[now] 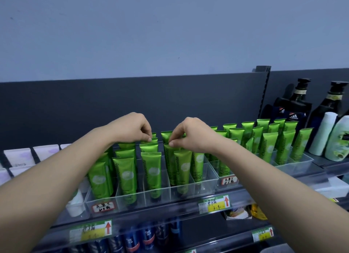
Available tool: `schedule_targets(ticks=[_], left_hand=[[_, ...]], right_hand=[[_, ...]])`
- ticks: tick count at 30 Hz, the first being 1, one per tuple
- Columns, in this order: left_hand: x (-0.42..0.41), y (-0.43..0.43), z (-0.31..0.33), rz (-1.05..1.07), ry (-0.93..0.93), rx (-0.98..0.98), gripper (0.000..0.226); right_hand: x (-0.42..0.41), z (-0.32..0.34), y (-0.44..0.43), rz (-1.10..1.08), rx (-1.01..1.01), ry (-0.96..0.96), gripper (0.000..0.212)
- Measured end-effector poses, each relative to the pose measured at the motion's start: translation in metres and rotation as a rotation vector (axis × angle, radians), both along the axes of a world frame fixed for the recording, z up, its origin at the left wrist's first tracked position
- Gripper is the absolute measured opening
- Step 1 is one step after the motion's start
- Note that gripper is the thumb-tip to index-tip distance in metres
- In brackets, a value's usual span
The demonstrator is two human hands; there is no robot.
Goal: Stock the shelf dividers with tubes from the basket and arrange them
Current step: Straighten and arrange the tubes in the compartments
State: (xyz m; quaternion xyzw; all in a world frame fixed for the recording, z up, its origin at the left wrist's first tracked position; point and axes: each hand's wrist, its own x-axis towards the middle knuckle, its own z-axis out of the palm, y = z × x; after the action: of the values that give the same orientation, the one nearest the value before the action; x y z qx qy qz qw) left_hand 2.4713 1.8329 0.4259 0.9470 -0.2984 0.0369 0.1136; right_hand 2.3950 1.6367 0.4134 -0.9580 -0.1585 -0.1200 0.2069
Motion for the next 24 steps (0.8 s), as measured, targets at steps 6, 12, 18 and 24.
schedule_targets(ticks=[6,12,18,24], left_hand=[[0.001,0.003,-0.003,0.01,-0.06,0.07,0.004],[0.0,0.003,-0.003,0.016,-0.08,0.096,0.004],[-0.005,-0.005,0.003,-0.005,-0.065,0.036,0.005],[-0.019,-0.037,0.001,-0.116,-0.012,-0.001,0.01]], right_hand=[[-0.004,-0.002,-0.005,-0.01,-0.005,0.026,0.011],[-0.011,0.0,-0.011,-0.006,0.022,0.046,0.012],[-0.02,-0.001,-0.024,0.0,0.049,0.083,0.013],[-0.023,-0.009,-0.026,-0.007,0.056,0.03,0.01]])
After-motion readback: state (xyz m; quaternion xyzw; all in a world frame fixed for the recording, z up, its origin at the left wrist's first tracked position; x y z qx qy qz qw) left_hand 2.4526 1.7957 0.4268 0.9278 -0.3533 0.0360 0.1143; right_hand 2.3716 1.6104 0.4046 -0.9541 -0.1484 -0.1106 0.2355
